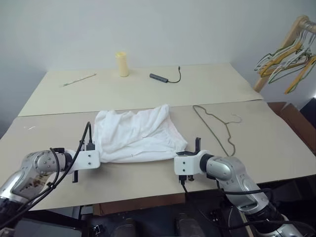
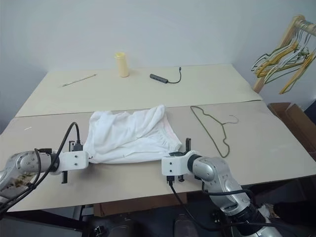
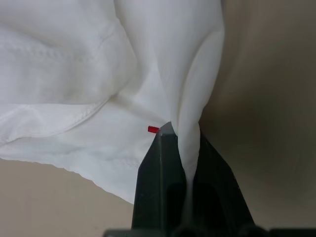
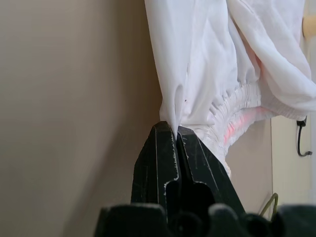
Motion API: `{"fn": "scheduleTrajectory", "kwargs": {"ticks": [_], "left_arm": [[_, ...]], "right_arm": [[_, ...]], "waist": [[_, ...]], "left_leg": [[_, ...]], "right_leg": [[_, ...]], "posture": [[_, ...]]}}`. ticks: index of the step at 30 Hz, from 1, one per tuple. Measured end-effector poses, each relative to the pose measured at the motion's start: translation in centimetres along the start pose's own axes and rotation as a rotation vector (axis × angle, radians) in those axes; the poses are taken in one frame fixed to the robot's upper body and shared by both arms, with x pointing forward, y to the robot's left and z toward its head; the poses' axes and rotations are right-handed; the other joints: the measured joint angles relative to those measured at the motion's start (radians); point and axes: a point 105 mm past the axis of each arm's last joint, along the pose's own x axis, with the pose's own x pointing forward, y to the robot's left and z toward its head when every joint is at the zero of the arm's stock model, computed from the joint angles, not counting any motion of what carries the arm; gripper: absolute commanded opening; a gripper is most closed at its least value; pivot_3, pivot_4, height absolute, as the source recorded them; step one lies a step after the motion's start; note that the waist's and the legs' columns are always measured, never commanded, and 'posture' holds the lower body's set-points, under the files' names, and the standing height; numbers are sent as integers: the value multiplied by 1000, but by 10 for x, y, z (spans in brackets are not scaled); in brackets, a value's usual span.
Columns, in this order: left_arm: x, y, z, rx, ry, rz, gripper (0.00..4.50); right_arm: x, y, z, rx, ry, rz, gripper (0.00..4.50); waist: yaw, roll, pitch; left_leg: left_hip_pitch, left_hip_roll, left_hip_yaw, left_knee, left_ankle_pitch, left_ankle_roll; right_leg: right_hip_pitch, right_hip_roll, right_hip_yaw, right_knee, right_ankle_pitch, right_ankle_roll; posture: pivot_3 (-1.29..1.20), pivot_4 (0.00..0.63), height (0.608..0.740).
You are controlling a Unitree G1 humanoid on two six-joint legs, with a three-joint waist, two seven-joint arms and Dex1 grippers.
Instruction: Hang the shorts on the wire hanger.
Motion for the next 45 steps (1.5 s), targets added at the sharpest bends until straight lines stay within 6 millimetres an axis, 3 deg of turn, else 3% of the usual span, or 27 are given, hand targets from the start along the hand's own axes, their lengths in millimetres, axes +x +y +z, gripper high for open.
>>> {"fn": "scheduleTrajectory", "kwargs": {"ticks": [6, 16, 27, 30, 35, 41, 45], "left_arm": [[-6, -5, -4, -21, 18, 2, 0], [-11, -11, -5, -36, 27, 3, 0], [-13, -11, -7, -43, 33, 2, 0], [-13, -11, -8, -47, 36, 4, 0], [-15, -13, -10, -59, 44, 6, 0], [-16, -14, -10, -54, 39, 3, 0], [-23, -15, -1, -28, -46, -53, 0]], "right_arm": [[3, 1, -15, -24, 16, -9, 2315], [25, -30, -38, -220, 16, -145, 2315], [36, -35, -30, -409, -106, -106, 2315], [38, -35, -33, -420, -99, -88, 1731], [40, -34, -39, -426, -73, -67, 15], [35, -30, -42, -418, -66, -35, 15], [-11, -15, -44, -360, -107, 144, 15]], "waist": [[-13, -1, 0], [-21, -1, -1], [-19, -1, -1], [-18, -1, -1], [-18, -1, -1], [-16, -1, -1], [6, -1, -1]], "left_leg": [[0, 0, 0, 0, 0, 0], [1, 0, 0, 0, 0, 0], [1, 0, 0, 0, 0, 0], [1, 0, 0, 0, 0, 0], [1, 0, 0, 0, 0, 0], [1, 0, 0, 0, 0, 0], [-1, 0, 0, 0, 0, 0]], "right_leg": [[0, 0, 0, 0, 0, 0], [0, 0, 1, 0, 0, 0], [1, 0, 1, 1, 0, 0], [1, 0, 1, 1, 0, 0], [1, 0, 1, 1, 0, 0], [1, 0, 1, 1, 0, 0], [1, -1, 1, 0, 0, 1]], "posture": [[-93, 49, 740], [-66, 48, 740], [-49, 45, 740], [-48, 46, 740], [-45, 45, 740], [-48, 47, 740], [-71, 45, 740]]}}
